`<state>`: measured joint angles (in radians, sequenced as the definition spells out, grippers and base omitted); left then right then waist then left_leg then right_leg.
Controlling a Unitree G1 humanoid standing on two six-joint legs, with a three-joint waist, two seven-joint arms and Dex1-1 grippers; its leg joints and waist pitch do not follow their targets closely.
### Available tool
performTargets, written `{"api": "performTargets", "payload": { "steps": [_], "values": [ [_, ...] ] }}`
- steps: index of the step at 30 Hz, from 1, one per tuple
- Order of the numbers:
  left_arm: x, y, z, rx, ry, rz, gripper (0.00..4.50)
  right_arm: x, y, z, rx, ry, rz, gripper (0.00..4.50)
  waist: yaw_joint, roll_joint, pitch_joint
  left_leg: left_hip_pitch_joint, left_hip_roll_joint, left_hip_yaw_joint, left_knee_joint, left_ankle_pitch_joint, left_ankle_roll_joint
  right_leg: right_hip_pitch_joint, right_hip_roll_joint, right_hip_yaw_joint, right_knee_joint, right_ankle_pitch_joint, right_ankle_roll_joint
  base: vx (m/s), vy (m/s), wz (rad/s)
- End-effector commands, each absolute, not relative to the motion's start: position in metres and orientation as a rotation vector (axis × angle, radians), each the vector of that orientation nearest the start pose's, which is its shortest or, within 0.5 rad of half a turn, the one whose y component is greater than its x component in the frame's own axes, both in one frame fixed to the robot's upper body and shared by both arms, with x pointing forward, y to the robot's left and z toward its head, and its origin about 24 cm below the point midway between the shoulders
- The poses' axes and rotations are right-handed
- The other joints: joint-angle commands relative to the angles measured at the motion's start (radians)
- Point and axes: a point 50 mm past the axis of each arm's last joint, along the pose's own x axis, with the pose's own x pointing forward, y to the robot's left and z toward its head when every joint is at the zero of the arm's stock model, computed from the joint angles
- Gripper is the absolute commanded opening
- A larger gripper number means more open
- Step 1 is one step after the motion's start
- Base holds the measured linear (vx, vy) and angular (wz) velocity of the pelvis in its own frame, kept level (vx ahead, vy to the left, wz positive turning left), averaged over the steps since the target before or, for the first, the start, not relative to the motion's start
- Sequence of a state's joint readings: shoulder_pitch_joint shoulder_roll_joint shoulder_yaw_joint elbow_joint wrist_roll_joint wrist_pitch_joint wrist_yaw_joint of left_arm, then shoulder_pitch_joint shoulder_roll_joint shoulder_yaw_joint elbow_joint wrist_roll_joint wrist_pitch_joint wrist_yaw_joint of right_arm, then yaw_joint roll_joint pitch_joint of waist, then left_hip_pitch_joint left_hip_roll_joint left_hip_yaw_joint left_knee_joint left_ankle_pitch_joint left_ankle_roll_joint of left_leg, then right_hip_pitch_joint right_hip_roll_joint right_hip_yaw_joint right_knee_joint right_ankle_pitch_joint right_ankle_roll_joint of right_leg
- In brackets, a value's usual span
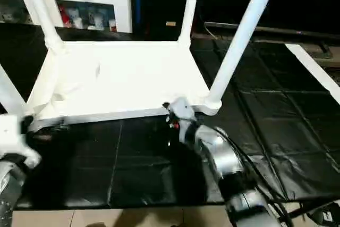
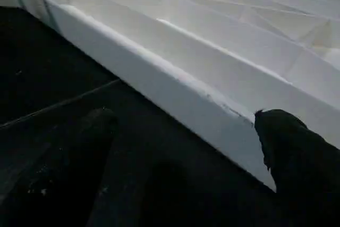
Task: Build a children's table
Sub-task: Rotate table base
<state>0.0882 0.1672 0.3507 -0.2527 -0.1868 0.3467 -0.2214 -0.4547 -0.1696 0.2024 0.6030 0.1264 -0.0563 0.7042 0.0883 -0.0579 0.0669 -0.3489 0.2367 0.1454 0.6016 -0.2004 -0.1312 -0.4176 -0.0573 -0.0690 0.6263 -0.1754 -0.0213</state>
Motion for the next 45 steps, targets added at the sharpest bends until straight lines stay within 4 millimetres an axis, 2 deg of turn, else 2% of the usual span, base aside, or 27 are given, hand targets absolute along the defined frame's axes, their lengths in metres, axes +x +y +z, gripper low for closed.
{"api": "performTargets", "payload": {
  "steps": [1, 4, 5, 6, 8, 11, 12, 13, 14, 16, 17, 18, 19, 21, 23, 26, 30, 32, 35, 36, 38, 40, 41, 42, 43, 44, 45],
  "values": [
    [0.223, 0.253, 0.069, 0.007, 0.088, 0.163, 4.48, 0.310, -0.103, 0.031, -0.090, 0.176, 0.900, 4.50, 0.000, 0.032, -0.059, -0.003, -0.011, 0.014, -0.082, -0.345, 0.022, 0.044, -0.050, 0.036, -0.104, -0.411, -0.100, 0.000, 0.000, 0.00],
    [0.223, 0.253, 0.072, 0.044, 0.043, 0.201, 4.48, 0.306, -0.104, 0.031, -0.086, 0.192, 0.896, 4.50, -0.002, 0.029, -0.059, -0.005, -0.012, 0.012, -0.082, -0.345, 0.023, 0.044, -0.051, 0.036, -0.106, -0.427, -0.086, 0.000, 0.000, 0.00],
    [0.223, 0.255, 0.073, 0.045, 0.032, 0.237, 4.48, 0.304, -0.104, 0.031, -0.084, 0.197, 0.895, 4.50, -0.002, 0.033, -0.058, -0.006, -0.013, 0.011, -0.083, -0.342, 0.022, 0.045, -0.049, 0.036, -0.106, -0.423, -0.086, 0.000, 0.000, 0.00],
    [0.223, 0.259, 0.074, 0.051, 0.024, 0.275, 4.48, 0.303, -0.104, 0.031, -0.082, 0.201, 0.896, 4.50, -0.002, 0.030, -0.059, -0.006, -0.012, 0.012, -0.082, -0.339, 0.022, 0.044, -0.049, 0.036, -0.107, -0.414, -0.082, 0.000, 0.000, 0.00],
    [0.224, 0.269, 0.078, 0.054, -0.006, 0.372, 4.48, 0.300, -0.102, 0.030, -0.076, 0.216, 0.919, 4.50, -0.002, 0.031, -0.060, -0.004, -0.013, 0.012, -0.081, -0.339, 0.024, 0.043, -0.047, 0.034, -0.105, -0.405, -0.084, 0.000, 0.000, 0.00],
    [0.225, 0.272, 0.080, 0.047, -0.019, 0.401, 4.48, 0.297, -0.100, 0.030, -0.074, 0.227, 0.942, 4.50, -0.001, 0.031, -0.061, -0.004, -0.012, 0.011, -0.081, -0.326, 0.025, 0.044, -0.048, 0.035, -0.103, -0.382, -0.091, 0.000, 0.000, 0.00],
    [0.227, 0.272, 0.080, 0.035, -0.026, 0.392, 4.48, 0.294, -0.098, 0.031, -0.037, 0.234, 0.972, 4.50, -0.002, 0.024, -0.062, -0.006, -0.011, 0.012, -0.081, -0.315, 0.027, 0.046, -0.048, 0.036, -0.100, -0.363, -0.099, 0.000, 0.000, 0.00],
    [0.229, 0.272, 0.081, 0.030, -0.028, 0.383, 4.48, 0.292, -0.097, 0.031, -0.025, 0.235, 0.982, 4.50, 0.001, 0.030, -0.063, -0.006, -0.010, 0.011, -0.082, -0.305, 0.028, 0.046, -0.049, 0.038, -0.097, -0.343, -0.105, 0.000, 0.000, 0.00],
    [0.232, 0.272, 0.082, 0.028, -0.035, 0.374, 4.48, 0.290, -0.096, 0.032, -0.001, 0.239, 1.006, 4.50, 0.001, 0.031, -0.063, -0.005, -0.009, 0.012, -0.082, -0.303, 0.029, 0.045, -0.049, 0.038, -0.098, -0.333, -0.108, 0.000, 0.000, 0.00],
    [0.238, 0.274, 0.084, 0.022, -0.041, 0.350, 4.48, 0.287, -0.093, 0.033, 0.034, 0.244, 1.045, 4.50, 0.004, 0.021, -0.067, -0.006, -0.008, 0.012, -0.082, -0.276, 0.033, 0.048, -0.049, 0.039, -0.091, -0.287, -0.123, 0.000, 0.000, 0.00],
    [0.244, 0.276, 0.085, 0.013, -0.042, 0.322, 4.48, 0.284, -0.091, 0.034, 0.059, 0.249, 1.073, 4.50, 0.007, 0.025, -0.066, -0.005, -0.010, 0.013, -0.082, -0.270, 0.035, 0.048, -0.049, 0.040, -0.092, -0.281, -0.125, 0.000, 0.000, 0.00],
    [0.249, 0.278, 0.086, 0.015, -0.042, 0.297, 4.48, 0.283, -0.090, 0.035, 0.079, 0.255, 1.089, 4.50, 0.009, 0.022, -0.065, -0.004, -0.012, 0.014, -0.082, -0.269, 0.036, 0.048, -0.049, 0.041, -0.091, -0.280, -0.124, 0.000, 0.000, 0.00],
    [0.251, 0.280, 0.087, 0.016, -0.041, 0.286, 4.48, 0.282, -0.090, 0.035, 0.088, 0.258, 1.095, 4.50, 0.010, 0.024, -0.067, -0.006, -0.011, 0.011, -0.085, -0.260, 0.032, 0.052, -0.052, 0.040, -0.087, -0.272, -0.125, 0.000, 0.000, 0.00],
    [0.263, 0.285, 0.090, 0.013, -0.020, 0.213, 4.48, 0.283, -0.089, 0.034, 0.093, 0.272, 1.090, 4.50, 0.009, 0.025, -0.067, -0.005, -0.008, 0.011, -0.085, -0.249, 0.018, 0.051, -0.056, 0.041, -0.084, -0.259, -0.138, 0.000, 0.000, 0.00],
    [0.267, 0.286, 0.092, 0.015, -0.017, 0.192, 4.48, 0.284, -0.089, 0.033, 0.092, 0.275, 1.083, 4.50, 0.010, 0.025, -0.067, -0.002, -0.013, 0.014, -0.083, -0.247, 0.014, 0.049, -0.056, 0.042, -0.085, -0.264, -0.138, 0.000, 0.000, 0.00],
    [0.278, 0.286, 0.099, -0.016, -0.007, 0.032, 4.48, 0.292, -0.092, 0.028, 0.085, 0.310, 0.981, 4.50, 0.011, 0.029, -0.069, 0.000, -0.012, 0.014, -0.083, -0.226, -0.005, 0.051, -0.060, 0.044, -0.079, -0.236, -0.156, 0.000, 0.000, 0.00],
    [0.282, 0.283, 0.101, -0.060, 0.025, -0.130, 4.48, 0.298, -0.095, 0.019, 0.047, 0.370, 0.878, 4.50, 0.015, 0.033, -0.069, 0.004, -0.012, 0.016, -0.083, -0.231, -0.021, 0.049, -0.059, 0.044, -0.074, -0.219, -0.174, 0.000, 0.000, 0.00],
    [0.282, 0.283, 0.101, -0.070, 0.032, -0.156, 4.48, 0.298, -0.095, 0.018, 0.040, 0.378, 0.869, 4.50, 0.020, 0.034, -0.069, 0.006, -0.011, 0.017, -0.084, -0.232, -0.026, 0.049, -0.058, 0.044, -0.074, -0.208, -0.176, 0.000, 0.000, 0.00],
    [0.272, 0.270, 0.105, -0.142, 0.087, -0.450, 4.48, 0.302, -0.094, 0.012, 0.007, 0.409, 0.797, 4.50, 0.025, 0.039, -0.069, 0.007, -0.012, 0.018, -0.086, -0.232, -0.041, 0.047, -0.060, 0.045, -0.066, -0.190, -0.191, 0.000, 0.000, 0.00],
    [0.269, 0.268, 0.105, -0.144, 0.096, -0.498, 4.48, 0.304, -0.094, 0.011, 0.006, 0.412, 0.779, 4.50, 0.024, 0.039, -0.067, 0.006, -0.011, 0.017, -0.088, -0.243, -0.044, 0.048, -0.061, 0.045, -0.067, -0.203, -0.189, 0.000, 0.000, 0.00],
    [0.261, 0.262, 0.106, -0.152, 0.127, -0.599, 4.48, 0.307, -0.095, 0.009, 0.004, 0.418, 0.740, 4.50, 0.026, 0.039, -0.067, 0.014, -0.009, 0.020, -0.087, -0.265, -0.046, 0.044, -0.061, 0.046, -0.069, -0.207, -0.193, 0.000, 0.000, 0.00],
    [0.258, 0.259, 0.106, -0.157, 0.142, -0.639, 4.48, 0.308, -0.095, 0.009, 0.002, 0.421, 0.727, 4.50, 0.023, 0.040, -0.062, 0.009, -0.010, 0.019, -0.092, -0.297, -0.045, 0.046, -0.058, 0.046, -0.072, -0.245, -0.183, 0.000, 0.000, 0.00],
    [0.254, 0.256, 0.106, -0.166, 0.160, -0.689, 4.48, 0.310, -0.095, 0.008, -0.002, 0.423, 0.712, 4.50, 0.022, 0.036, -0.062, 0.010, -0.010, 0.019, -0.092, -0.303, -0.044, 0.047, -0.059, 0.046, -0.075, -0.260, -0.177, 0.000, 0.000, 0.00],
    [0.244, 0.245, 0.106, -0.178, 0.206, -0.803, 4.48, 0.312, -0.093, 0.007, -0.008, 0.425, 0.696, 4.50, 0.021, 0.032, -0.065, 0.003, -0.008, 0.014, -0.092, -0.292, -0.048, 0.053, -0.068, 0.047, -0.066, -0.277, -0.177, 0.000, 0.000, 0.00],
    [0.228, 0.224, 0.107, -0.194, 0.276, -0.978, 4.48, 0.315, -0.089, 0.005, -0.016, 0.426, 0.687, 4.50, 0.018, 0.025, -0.060, 0.002, -0.007, 0.015, -0.094, -0.298, -0.048, 0.051, -0.066, 0.047, -0.071, -0.315, -0.163, 0.000, 0.000, 0.00],
    [0.226, 0.221, 0.107, -0.196, 0.284, -0.999, 4.48, 0.315, -0.089, 0.005, -0.017, 0.426, 0.687, 4.50, 0.018, 0.029, -0.061, 0.006, -0.007, 0.015, -0.092, -0.308, -0.048, 0.046, -0.067, 0.048, -0.070, -0.326, -0.166, 0.000, 0.000, 0.00],
    [0.224, 0.217, 0.107, -0.199, 0.293, -1.029, 4.48, 0.315, -0.088, 0.005, -0.016, 0.426, 0.687, 4.50, 0.010, 0.025, -0.057, 0.003, -0.008, 0.015, -0.097, -0.319, -0.047, 0.047, -0.061, 0.047, -0.075, -0.344, -0.160, 0.000, 0.000, 0.00]
  ]
}}
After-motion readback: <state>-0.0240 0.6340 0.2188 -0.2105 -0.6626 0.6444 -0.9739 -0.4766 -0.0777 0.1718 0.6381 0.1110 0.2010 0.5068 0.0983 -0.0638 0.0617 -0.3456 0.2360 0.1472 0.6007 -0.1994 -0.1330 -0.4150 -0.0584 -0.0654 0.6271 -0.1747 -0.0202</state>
